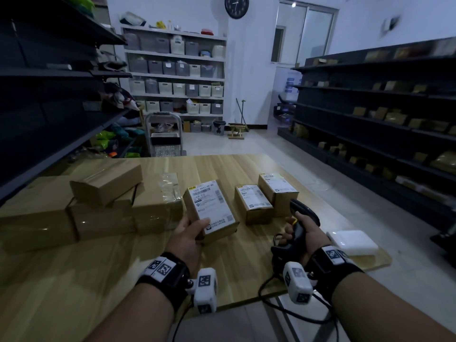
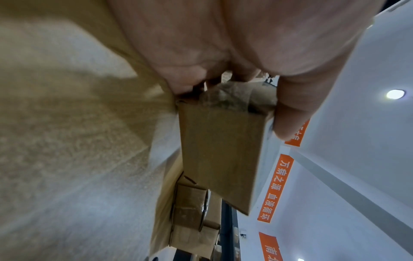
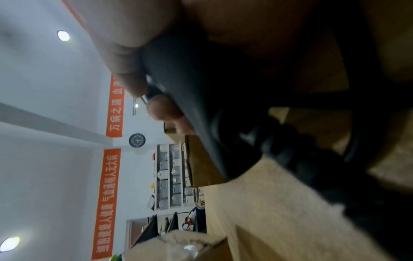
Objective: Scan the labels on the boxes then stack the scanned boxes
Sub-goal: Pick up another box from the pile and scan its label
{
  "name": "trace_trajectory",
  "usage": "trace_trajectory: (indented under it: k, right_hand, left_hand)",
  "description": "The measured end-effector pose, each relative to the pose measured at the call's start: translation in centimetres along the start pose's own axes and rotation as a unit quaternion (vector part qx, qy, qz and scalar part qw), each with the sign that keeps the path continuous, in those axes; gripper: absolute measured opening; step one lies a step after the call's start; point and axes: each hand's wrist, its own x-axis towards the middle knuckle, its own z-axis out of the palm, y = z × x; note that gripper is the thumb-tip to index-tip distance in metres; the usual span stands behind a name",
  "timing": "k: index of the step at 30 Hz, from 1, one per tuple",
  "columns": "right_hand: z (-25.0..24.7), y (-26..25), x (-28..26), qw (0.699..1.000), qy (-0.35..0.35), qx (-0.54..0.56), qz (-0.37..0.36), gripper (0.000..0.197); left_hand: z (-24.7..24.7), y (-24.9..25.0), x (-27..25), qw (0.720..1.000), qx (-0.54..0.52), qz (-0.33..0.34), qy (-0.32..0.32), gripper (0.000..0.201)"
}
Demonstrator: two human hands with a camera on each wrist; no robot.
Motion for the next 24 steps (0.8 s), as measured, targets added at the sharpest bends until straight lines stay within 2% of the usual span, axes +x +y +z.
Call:
trace_trajectory:
  k: [4, 6, 9, 13, 19, 23, 24]
  right_hand:
    - [2.5, -0.5, -2.7, 0.994, -0.005, -0.105, -0.011, 0.027]
    - [4.6, -0.9, -4.6, 0.983, -0.017, -0.183, -0.020, 0.027]
    - [7.7, -1.5, -7.9, 0.954, -0.035, -0.296, -0.026, 0.023]
    - [10.2, -2.5, -11.6, 0.909, -0.079, -0.407, -0.042, 0.018]
    - [11.6, -3.6, -14.0, 0.860, -0.071, -0.500, -0.069, 0.017]
    - [11.9, -3.4, -14.9, 0.855, -0.059, -0.511, -0.067, 0.017]
    - [11.9, -3.2, -15.2, 0.859, -0.058, -0.505, -0.068, 0.015]
  left_hand:
    - [-0.5, 0.3, -0.1, 1.000, 0.018, -0.006, -0.022, 0.066]
    - [-0.7, 0.4, -0.2, 0.999, 0.027, -0.011, -0.035, 0.072]
    - [-0.9, 0.5, -0.3, 0.998, 0.037, -0.016, -0.050, 0.073]
    - [-1.2, 0.4, 0.3, 0.998, 0.046, -0.012, -0.028, 0.086]
    - [-1.2, -0.1, 0.9, 1.000, 0.030, 0.002, -0.004, 0.107]
    - [-1.2, 0.0, 0.8, 0.998, 0.052, 0.018, 0.007, 0.116]
    - [-1.2, 0.0, 0.9, 0.998, 0.054, 0.019, 0.006, 0.124]
